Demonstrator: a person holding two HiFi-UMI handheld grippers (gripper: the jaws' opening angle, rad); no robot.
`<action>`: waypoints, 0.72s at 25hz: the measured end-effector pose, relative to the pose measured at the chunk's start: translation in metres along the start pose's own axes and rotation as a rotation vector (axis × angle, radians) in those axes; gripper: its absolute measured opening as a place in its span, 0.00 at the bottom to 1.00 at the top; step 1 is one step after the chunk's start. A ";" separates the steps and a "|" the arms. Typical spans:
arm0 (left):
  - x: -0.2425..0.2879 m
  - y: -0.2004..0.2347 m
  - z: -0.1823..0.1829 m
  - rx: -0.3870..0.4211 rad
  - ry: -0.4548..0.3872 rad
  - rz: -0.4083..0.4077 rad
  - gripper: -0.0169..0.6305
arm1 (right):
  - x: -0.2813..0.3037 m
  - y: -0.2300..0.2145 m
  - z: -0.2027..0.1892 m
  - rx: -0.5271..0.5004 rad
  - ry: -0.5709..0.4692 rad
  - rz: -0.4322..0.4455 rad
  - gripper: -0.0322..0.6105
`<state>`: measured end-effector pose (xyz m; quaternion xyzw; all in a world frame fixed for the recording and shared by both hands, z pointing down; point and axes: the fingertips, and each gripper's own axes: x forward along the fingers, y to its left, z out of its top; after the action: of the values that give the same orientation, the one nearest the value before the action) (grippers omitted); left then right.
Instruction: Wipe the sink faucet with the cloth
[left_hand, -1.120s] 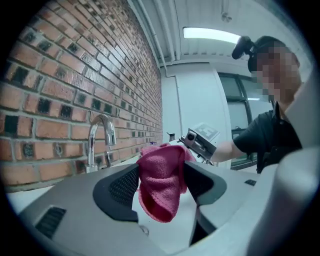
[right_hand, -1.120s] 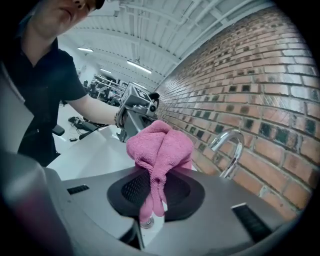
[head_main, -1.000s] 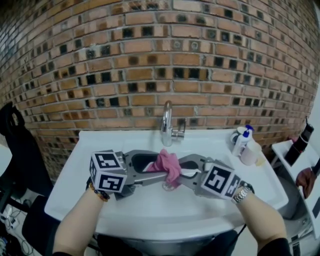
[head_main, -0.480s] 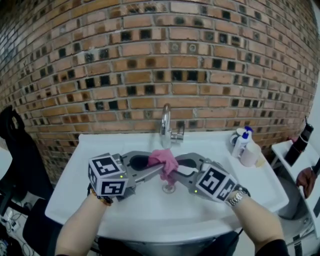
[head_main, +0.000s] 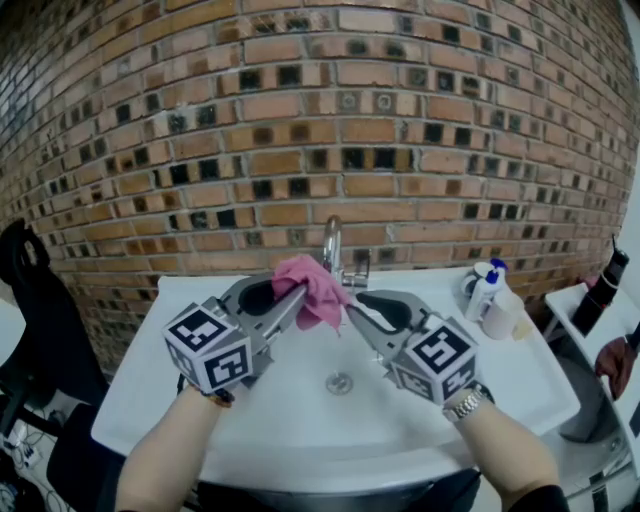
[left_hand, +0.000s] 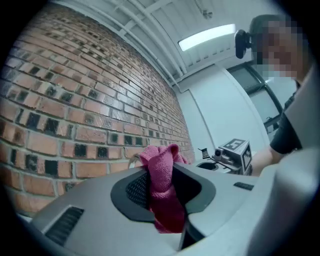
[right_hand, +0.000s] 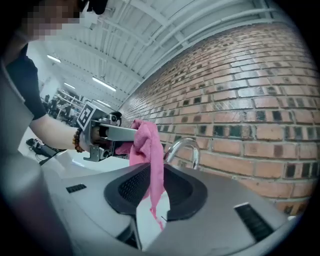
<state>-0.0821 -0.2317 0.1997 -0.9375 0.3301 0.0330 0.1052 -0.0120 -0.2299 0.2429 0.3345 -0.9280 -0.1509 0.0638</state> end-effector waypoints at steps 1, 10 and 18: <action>0.001 0.004 0.004 0.006 -0.013 0.020 0.18 | -0.001 -0.005 0.002 0.020 -0.011 -0.024 0.20; 0.029 0.033 0.021 0.059 -0.014 0.132 0.18 | -0.002 -0.031 0.017 0.146 -0.109 -0.128 0.20; 0.059 0.052 0.023 0.083 0.012 0.158 0.18 | 0.003 -0.048 0.023 0.193 -0.172 -0.197 0.20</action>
<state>-0.0683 -0.3019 0.1607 -0.9034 0.4050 0.0220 0.1390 0.0094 -0.2620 0.2052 0.4143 -0.9030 -0.0943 -0.0633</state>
